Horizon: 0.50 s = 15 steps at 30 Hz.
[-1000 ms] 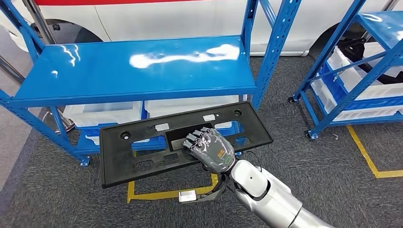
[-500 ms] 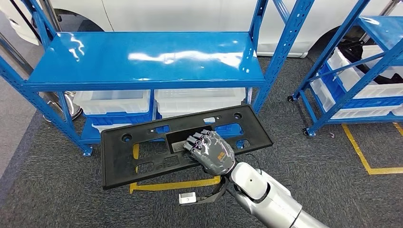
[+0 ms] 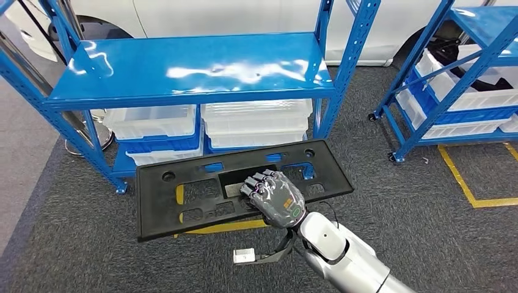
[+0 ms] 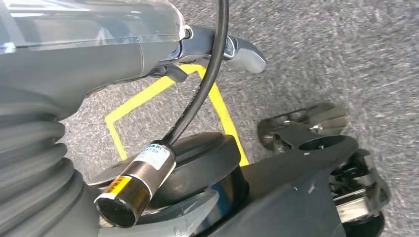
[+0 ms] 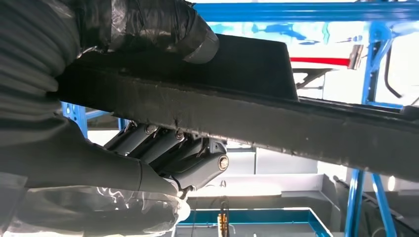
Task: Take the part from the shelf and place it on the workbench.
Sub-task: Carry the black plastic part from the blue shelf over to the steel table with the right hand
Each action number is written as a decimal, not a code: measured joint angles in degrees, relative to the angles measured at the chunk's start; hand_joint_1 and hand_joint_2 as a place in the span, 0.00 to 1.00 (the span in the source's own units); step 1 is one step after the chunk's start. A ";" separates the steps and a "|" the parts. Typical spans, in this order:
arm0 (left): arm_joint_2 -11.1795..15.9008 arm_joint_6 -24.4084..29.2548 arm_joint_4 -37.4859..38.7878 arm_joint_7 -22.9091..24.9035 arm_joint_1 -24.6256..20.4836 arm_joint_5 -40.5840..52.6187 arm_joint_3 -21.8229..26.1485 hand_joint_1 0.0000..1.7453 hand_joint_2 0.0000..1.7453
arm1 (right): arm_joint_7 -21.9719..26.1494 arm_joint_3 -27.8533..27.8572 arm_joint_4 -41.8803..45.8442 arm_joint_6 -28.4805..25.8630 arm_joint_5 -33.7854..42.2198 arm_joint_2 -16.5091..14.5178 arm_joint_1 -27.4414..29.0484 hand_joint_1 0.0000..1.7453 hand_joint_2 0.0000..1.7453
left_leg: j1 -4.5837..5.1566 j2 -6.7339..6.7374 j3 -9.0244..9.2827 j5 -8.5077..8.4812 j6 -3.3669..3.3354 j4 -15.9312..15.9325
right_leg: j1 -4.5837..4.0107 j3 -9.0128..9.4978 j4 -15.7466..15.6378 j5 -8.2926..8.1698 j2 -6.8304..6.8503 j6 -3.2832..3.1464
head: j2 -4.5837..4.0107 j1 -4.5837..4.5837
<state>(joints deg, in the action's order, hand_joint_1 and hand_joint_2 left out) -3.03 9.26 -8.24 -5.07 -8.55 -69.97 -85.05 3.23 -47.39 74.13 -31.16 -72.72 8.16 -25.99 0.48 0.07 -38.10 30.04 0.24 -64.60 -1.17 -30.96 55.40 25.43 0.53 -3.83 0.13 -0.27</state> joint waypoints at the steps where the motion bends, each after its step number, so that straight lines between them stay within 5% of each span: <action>1: 0.13 0.02 0.00 -0.05 -0.07 -0.01 -0.01 0.00 1.00 | 0.02 0.00 -0.07 -0.01 0.00 -0.01 0.03 0.95 1.00 | -0.36 0.02 -0.65 2.19 0.49 -3.67 | 0.14 -0.96 0.28 -0.55 0.10 0.19 | 0.00 0.01; 2: 0.26 0.03 0.00 -0.09 -0.13 -0.01 -0.01 0.00 1.00 | 0.03 0.00 -0.14 -0.01 0.00 -0.01 0.07 0.95 1.00 | -0.73 0.04 -0.95 3.06 0.99 -6.73 | 0.30 -1.99 0.67 -1.05 0.19 0.46 | 0.00 0.01; 4: 0.48 0.08 0.00 -0.11 -0.20 -0.01 -0.04 0.00 1.00 | 0.06 0.00 -0.27 -0.01 0.02 -0.01 0.09 0.95 1.00 | -1.40 0.09 0.47 0.96 1.97 -8.29 | 0.83 -4.23 1.83 -1.87 0.32 1.12 | 0.00 0.01; 5: 0.56 0.11 0.00 -0.13 -0.20 -0.01 -0.09 0.00 1.00 | 0.10 0.00 -0.28 -0.03 0.08 -0.01 0.10 0.95 1.00 | -1.77 0.09 2.51 -0.80 2.48 -6.25 | 1.15 -5.44 2.63 -2.20 0.33 1.53 | 0.00 -0.01; 7: 0.66 0.21 0.00 -0.18 -0.16 -0.05 -0.21 0.00 1.00 | 0.21 0.00 -0.29 -0.07 0.33 -0.03 0.11 0.95 1.00 | -2.10 -0.04 7.34 -0.91 3.23 0.62 | 1.56 -7.63 4.33 -2.81 0.25 2.39 | 0.00 -0.02; 9: 0.69 0.28 0.00 -0.20 -0.04 -0.15 -0.29 0.00 1.00 | 0.29 0.00 -0.36 -0.15 0.66 -0.09 0.18 0.95 1.00 | -1.91 -0.30 9.66 0.95 2.54 4.99 | 1.45 -8.77 5.25 -3.67 0.17 3.13 | 0.00 0.02; 12: 0.77 0.30 0.01 1.15 0.23 -0.37 -0.34 0.00 1.00 | 0.45 0.00 -0.91 -0.66 1.05 -0.20 0.77 0.95 1.00 | -1.79 -0.16 8.64 -0.08 0.31 5.49 | 1.51 -9.47 5.36 -4.17 0.08 4.15 | 0.00 0.07; 13: 0.83 0.28 0.02 2.00 0.33 -0.45 -0.36 0.00 1.00 | 0.52 0.00 -1.15 -0.86 1.14 -0.23 1.16 0.95 1.00 | -1.83 -0.01 7.96 -0.82 -0.36 5.56 | 1.68 -9.96 6.29 -2.40 0.04 4.49 | 0.00 0.08; 15: 0.99 0.28 0.04 3.11 0.59 -0.58 -0.40 0.00 1.00 | 0.60 0.00 -1.56 -1.07 1.31 -0.30 1.92 0.95 1.00 | -1.84 0.22 6.23 -2.46 -1.22 5.59 | 1.93 -11.21 11.06 3.90 -0.05 5.02 | 0.00 0.10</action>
<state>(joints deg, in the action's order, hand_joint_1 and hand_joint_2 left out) -2.03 9.55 -8.20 -1.96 -7.96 -70.55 -85.45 3.82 -47.39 72.58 -32.23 -71.41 7.86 -24.06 -1.36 0.29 -31.87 27.58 -0.98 -59.01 0.76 -42.17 66.45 29.33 0.47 1.18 0.13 -0.17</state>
